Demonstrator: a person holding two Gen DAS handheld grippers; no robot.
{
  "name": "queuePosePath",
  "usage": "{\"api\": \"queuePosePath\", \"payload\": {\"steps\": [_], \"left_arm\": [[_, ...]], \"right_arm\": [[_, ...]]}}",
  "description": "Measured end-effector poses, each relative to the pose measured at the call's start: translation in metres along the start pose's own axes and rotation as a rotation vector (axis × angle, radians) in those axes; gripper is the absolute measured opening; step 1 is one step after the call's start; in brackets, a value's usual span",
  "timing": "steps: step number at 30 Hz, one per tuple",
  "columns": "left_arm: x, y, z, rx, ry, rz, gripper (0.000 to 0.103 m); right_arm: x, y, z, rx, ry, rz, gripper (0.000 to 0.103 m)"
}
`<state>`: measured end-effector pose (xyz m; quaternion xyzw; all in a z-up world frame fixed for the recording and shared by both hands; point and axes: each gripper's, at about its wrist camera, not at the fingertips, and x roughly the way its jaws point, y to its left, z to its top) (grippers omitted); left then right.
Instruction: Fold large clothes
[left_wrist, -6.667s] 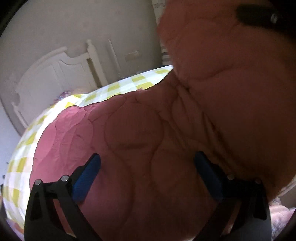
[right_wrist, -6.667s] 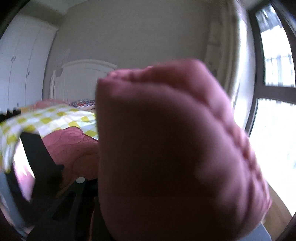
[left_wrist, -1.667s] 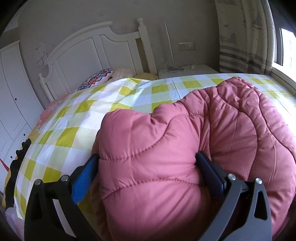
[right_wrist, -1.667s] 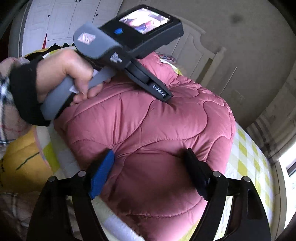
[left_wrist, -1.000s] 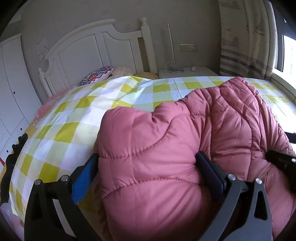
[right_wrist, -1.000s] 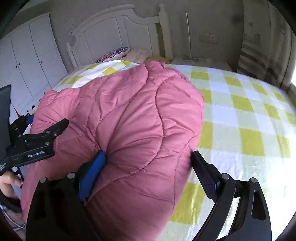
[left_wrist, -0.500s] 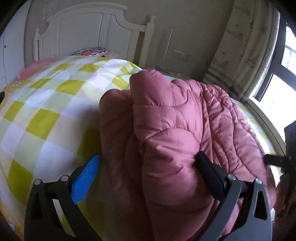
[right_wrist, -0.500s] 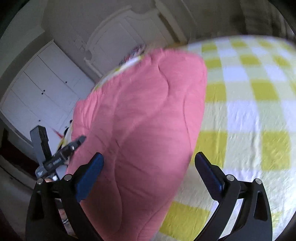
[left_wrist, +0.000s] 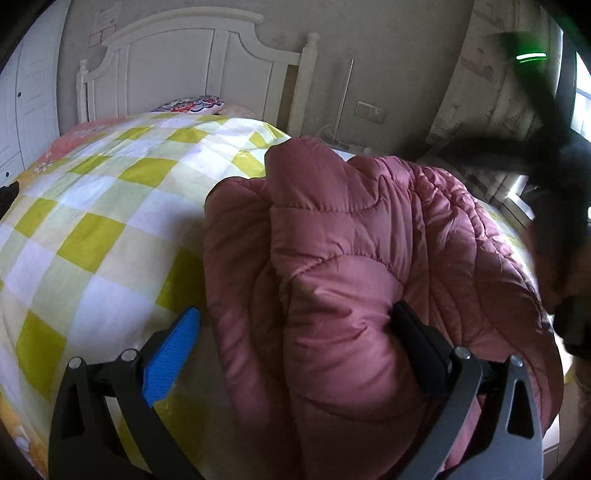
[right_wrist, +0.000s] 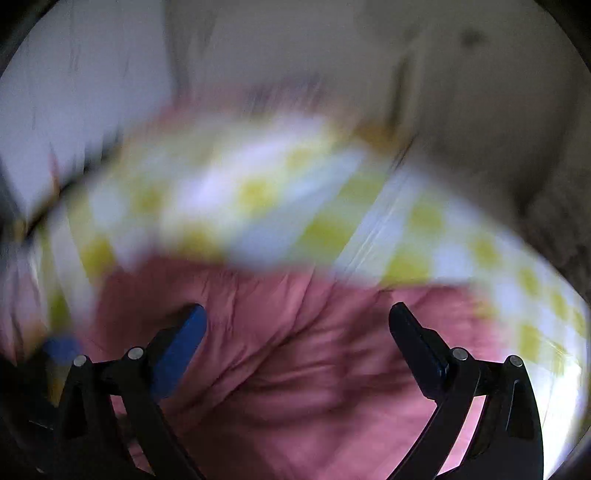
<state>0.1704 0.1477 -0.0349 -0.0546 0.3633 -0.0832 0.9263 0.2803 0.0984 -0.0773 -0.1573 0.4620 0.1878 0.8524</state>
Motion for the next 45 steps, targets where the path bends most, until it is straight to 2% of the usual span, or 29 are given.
{"api": "queuePosePath", "payload": {"steps": [3,6,9,13,16,17,20,22,24,26,29,32,35,39,40,41,42,43,45], "left_arm": [[-0.012,0.0,0.005,-0.002,0.007,0.036,0.101],[-0.023,0.01,0.009,-0.05,-0.001,-0.038,0.101],[-0.014,0.019,0.011,-0.085,0.015,-0.024,0.101],[0.014,0.033,0.0,-0.141,0.093,-0.12,0.101],[0.032,0.044,-0.006,-0.171,0.127,-0.182,0.101],[0.037,0.051,-0.008,-0.209,0.149,-0.224,0.101],[0.037,0.053,-0.009,-0.197,0.149,-0.236,0.101],[0.037,0.053,-0.009,-0.201,0.148,-0.246,0.101],[0.039,0.054,-0.009,-0.206,0.145,-0.26,0.101],[0.038,0.052,-0.009,-0.207,0.14,-0.263,0.101],[0.039,0.053,-0.009,-0.21,0.135,-0.263,0.101],[0.042,0.053,-0.009,-0.214,0.128,-0.261,0.101],[0.04,0.054,-0.01,-0.214,0.125,-0.264,0.101],[0.039,0.053,-0.011,-0.205,0.115,-0.272,0.101],[0.04,0.05,-0.012,-0.196,0.116,-0.293,0.101],[0.039,0.049,-0.013,-0.189,0.118,-0.318,0.101],[0.04,0.047,-0.014,-0.19,0.117,-0.354,0.093],[0.04,0.046,-0.017,-0.219,0.108,-0.453,0.066],[0.038,0.04,-0.017,-0.233,0.073,-0.449,0.059]], "right_arm": [[0.005,-0.011,0.007,0.065,0.014,0.044,0.099],[0.002,-0.012,0.006,0.068,0.008,0.055,0.099],[0.003,-0.015,0.002,0.074,-0.001,0.063,0.099],[-0.001,-0.022,0.001,0.102,-0.039,0.081,0.099],[-0.025,-0.033,-0.005,0.155,-0.092,0.123,0.099],[-0.042,-0.038,-0.012,0.173,-0.126,0.161,0.099],[-0.094,-0.064,-0.054,0.24,-0.251,0.229,0.099],[-0.114,-0.089,-0.092,0.326,-0.279,0.23,0.099],[-0.121,-0.113,-0.129,0.425,-0.261,0.223,0.099],[-0.117,-0.139,-0.175,0.564,-0.235,0.321,0.099],[-0.097,-0.144,-0.213,0.639,-0.167,0.513,0.099],[-0.078,-0.124,-0.218,0.612,-0.119,0.58,0.099],[-0.058,-0.1,-0.209,0.595,-0.094,0.687,0.099],[-0.056,-0.07,-0.193,0.519,-0.175,0.62,0.099],[-0.064,-0.064,-0.193,0.49,-0.235,0.577,0.092],[-0.072,-0.06,-0.193,0.458,-0.281,0.542,0.079],[-0.08,-0.059,-0.194,0.432,-0.318,0.517,0.074],[-0.093,-0.057,-0.193,0.4,-0.367,0.488,0.066],[-0.109,-0.058,-0.189,0.363,-0.421,0.415,0.063]]}}
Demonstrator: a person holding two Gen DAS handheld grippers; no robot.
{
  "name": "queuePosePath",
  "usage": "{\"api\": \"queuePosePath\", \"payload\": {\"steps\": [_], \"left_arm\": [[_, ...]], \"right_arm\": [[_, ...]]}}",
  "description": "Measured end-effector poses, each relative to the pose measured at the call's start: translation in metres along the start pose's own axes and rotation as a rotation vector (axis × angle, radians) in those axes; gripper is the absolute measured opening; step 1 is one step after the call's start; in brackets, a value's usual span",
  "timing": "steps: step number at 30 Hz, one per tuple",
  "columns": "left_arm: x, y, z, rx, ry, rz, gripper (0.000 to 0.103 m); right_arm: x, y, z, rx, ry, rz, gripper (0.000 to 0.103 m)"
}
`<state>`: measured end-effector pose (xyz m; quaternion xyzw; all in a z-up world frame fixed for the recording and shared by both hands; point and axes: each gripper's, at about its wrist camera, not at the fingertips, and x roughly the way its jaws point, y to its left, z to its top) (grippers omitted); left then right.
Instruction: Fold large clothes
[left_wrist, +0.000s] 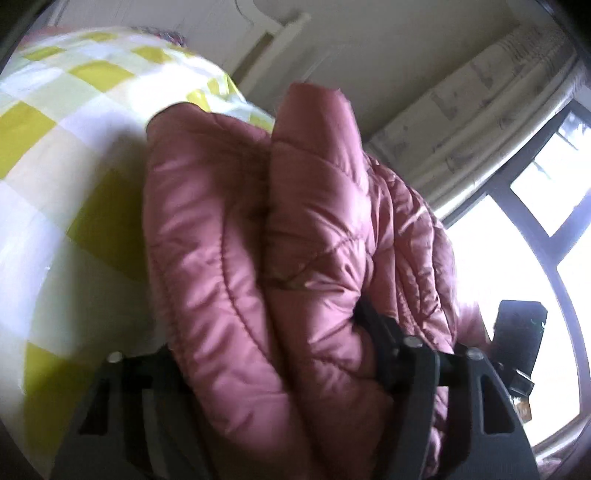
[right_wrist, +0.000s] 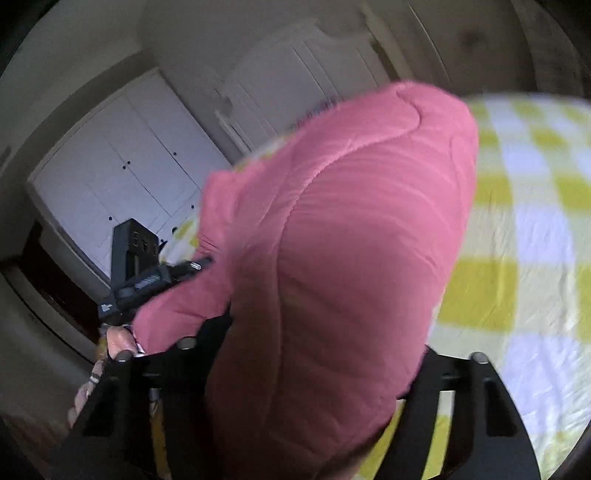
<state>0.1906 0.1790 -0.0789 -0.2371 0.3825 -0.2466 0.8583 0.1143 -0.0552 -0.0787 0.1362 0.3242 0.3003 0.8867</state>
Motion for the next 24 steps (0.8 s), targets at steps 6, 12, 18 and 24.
{"api": "queuePosePath", "payload": {"steps": [6,12,18,24], "left_arm": [[0.028,-0.056,0.031,0.075,-0.065,-0.018,0.04],[0.078,-0.138,0.079,0.19,-0.067,-0.047,0.039],[0.178,-0.137,0.06,0.155,0.089,0.058,0.052],[0.179,-0.106,0.049,0.015,0.088,-0.011,0.069]], "right_arm": [[-0.047,-0.005,0.035,-0.117,-0.144,-0.14,0.061],[-0.08,-0.084,0.07,0.018,-0.165,-0.198,0.061],[-0.053,-0.172,0.037,0.265,-0.009,-0.248,0.077],[-0.107,-0.129,0.057,0.147,-0.18,-0.526,0.095]]}}
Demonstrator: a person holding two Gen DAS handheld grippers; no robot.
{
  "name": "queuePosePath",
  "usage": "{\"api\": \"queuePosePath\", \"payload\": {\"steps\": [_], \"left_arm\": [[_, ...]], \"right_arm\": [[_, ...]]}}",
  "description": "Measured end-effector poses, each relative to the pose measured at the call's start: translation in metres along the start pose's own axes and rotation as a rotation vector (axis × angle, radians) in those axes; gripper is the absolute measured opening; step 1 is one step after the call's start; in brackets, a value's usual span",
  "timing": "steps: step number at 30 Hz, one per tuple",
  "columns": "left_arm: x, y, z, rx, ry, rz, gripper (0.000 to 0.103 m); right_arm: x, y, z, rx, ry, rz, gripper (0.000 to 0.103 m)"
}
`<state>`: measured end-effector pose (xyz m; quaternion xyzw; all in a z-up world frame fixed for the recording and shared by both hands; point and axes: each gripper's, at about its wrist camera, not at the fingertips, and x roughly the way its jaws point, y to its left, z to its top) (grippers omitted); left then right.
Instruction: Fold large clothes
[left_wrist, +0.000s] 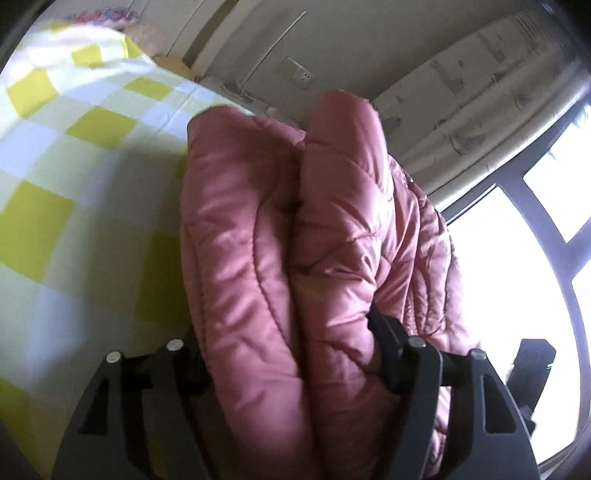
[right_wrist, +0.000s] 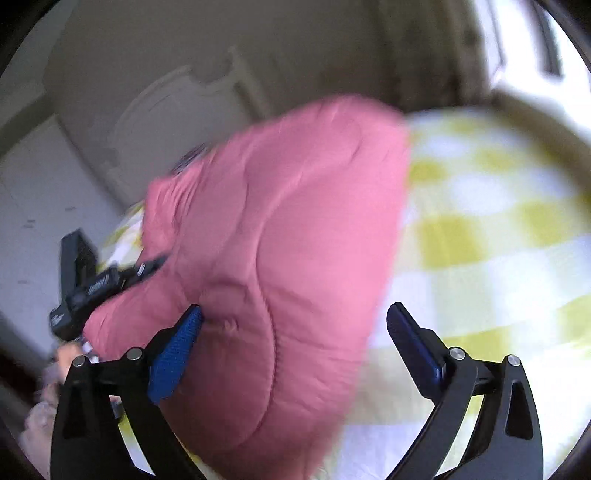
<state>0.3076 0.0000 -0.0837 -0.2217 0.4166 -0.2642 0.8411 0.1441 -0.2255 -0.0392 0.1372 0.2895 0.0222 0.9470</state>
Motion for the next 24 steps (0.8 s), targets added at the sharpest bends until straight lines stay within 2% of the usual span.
{"api": "queuePosePath", "payload": {"steps": [2,4,6,7,9,10,11,13,14,16,18,20,22,24], "left_arm": [[-0.004,-0.002,0.0,0.02,-0.009,0.021,0.07],[-0.006,-0.004,-0.001,0.025,-0.02,0.042,0.073],[-0.009,-0.006,-0.003,0.026,-0.028,0.058,0.077],[-0.01,-0.005,-0.003,0.022,-0.028,0.058,0.079],[-0.016,-0.006,-0.004,0.02,-0.029,0.06,0.081],[-0.023,-0.007,-0.001,0.025,-0.034,0.079,0.083],[-0.032,-0.01,0.003,0.031,-0.048,0.11,0.086],[-0.055,-0.02,0.011,0.048,-0.104,0.2,0.087],[-0.077,-0.031,0.017,0.084,-0.174,0.274,0.086],[-0.112,-0.056,0.029,0.173,-0.297,0.332,0.087],[-0.124,-0.081,0.039,0.24,-0.322,0.313,0.087],[-0.12,-0.111,0.049,0.326,-0.303,0.248,0.087],[-0.095,-0.135,0.057,0.385,-0.227,0.176,0.087],[-0.064,-0.147,0.062,0.413,-0.16,0.182,0.087]], "right_arm": [[-0.018,0.011,0.014,-0.084,-0.106,0.038,0.095],[-0.025,0.045,0.014,-0.186,-0.131,0.068,0.095],[-0.013,0.08,0.007,-0.295,-0.091,0.076,0.095],[0.005,0.1,-0.004,-0.372,-0.049,0.045,0.094],[0.038,0.121,-0.027,-0.449,0.064,0.004,0.092],[0.061,0.128,-0.043,-0.494,0.103,-0.037,0.094],[0.064,0.128,-0.055,-0.532,0.076,-0.063,0.096],[0.065,0.129,-0.058,-0.53,0.067,-0.069,0.097],[0.066,0.127,-0.055,-0.518,0.074,-0.064,0.097],[0.07,0.128,-0.053,-0.525,0.081,-0.059,0.097],[0.06,0.123,-0.053,-0.522,0.077,-0.059,0.097],[0.062,0.123,-0.053,-0.522,0.076,-0.061,0.097],[0.057,0.133,-0.064,-0.523,0.08,-0.059,0.098],[0.058,0.138,-0.07,-0.523,0.087,-0.056,0.098]]}}
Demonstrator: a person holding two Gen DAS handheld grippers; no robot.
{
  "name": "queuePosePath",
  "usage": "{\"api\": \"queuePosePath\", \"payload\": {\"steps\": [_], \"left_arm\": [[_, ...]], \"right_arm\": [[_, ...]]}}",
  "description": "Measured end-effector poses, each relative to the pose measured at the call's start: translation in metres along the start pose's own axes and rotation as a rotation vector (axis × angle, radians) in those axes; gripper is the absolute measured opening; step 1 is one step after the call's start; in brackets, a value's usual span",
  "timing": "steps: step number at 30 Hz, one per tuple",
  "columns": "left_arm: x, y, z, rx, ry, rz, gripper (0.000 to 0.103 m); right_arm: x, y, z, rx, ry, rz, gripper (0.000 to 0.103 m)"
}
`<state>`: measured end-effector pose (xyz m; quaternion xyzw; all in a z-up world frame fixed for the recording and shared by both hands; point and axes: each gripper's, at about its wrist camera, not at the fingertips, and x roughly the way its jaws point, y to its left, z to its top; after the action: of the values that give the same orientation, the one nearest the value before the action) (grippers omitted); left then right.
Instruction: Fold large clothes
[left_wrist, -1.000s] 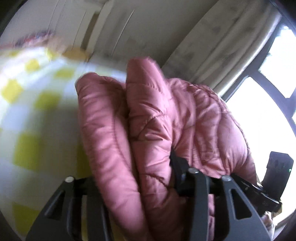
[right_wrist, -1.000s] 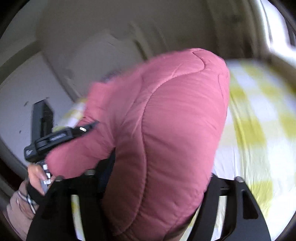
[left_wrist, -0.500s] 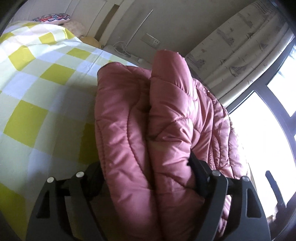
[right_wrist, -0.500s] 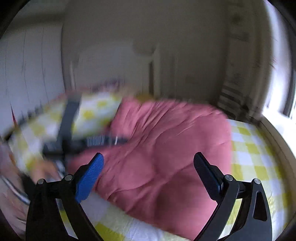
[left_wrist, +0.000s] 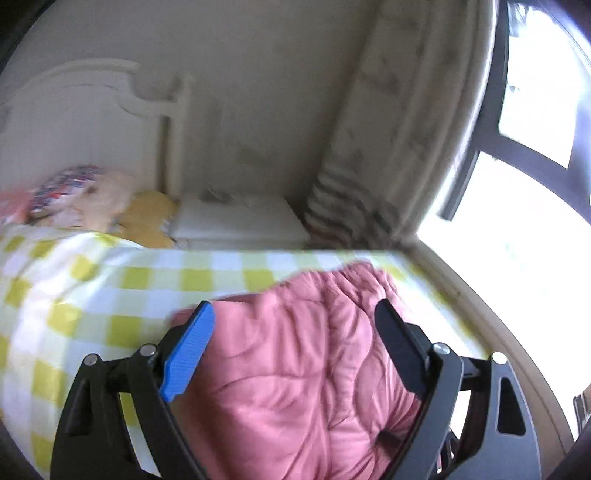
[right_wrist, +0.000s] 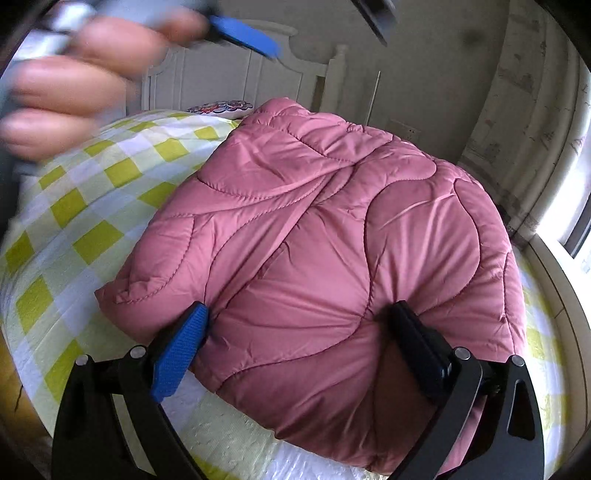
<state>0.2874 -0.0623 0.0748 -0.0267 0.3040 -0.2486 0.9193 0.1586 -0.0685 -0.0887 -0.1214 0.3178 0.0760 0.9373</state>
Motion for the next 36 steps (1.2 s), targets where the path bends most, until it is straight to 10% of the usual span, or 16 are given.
{"api": "queuePosePath", "payload": {"steps": [5,10,17,20,25,30,36], "left_arm": [[0.106,0.03,-0.02,0.006,0.171,0.206,0.092],[0.136,0.107,-0.05,-0.303,0.284,0.046,0.101],[0.13,0.1,-0.054,-0.205,0.238,0.085,0.101],[0.127,0.091,-0.051,-0.187,0.236,0.104,0.101],[0.128,0.081,-0.046,-0.142,0.226,0.151,0.101],[0.122,0.062,-0.044,-0.031,0.197,0.262,0.101],[0.11,0.045,-0.043,0.061,0.144,0.347,0.101]], "right_arm": [[-0.007,0.008,0.0,-0.043,-0.016,0.013,0.098],[-0.041,-0.022,0.009,0.053,-0.083,0.129,0.085],[-0.059,-0.131,0.0,0.38,-0.159,0.091,0.076],[-0.014,-0.121,-0.014,0.313,-0.013,0.042,0.078],[-0.018,-0.127,-0.01,0.37,0.008,0.022,0.082],[-0.067,-0.092,0.004,0.221,-0.152,-0.009,0.081],[-0.01,-0.057,-0.003,0.074,-0.009,-0.062,0.09]]}}
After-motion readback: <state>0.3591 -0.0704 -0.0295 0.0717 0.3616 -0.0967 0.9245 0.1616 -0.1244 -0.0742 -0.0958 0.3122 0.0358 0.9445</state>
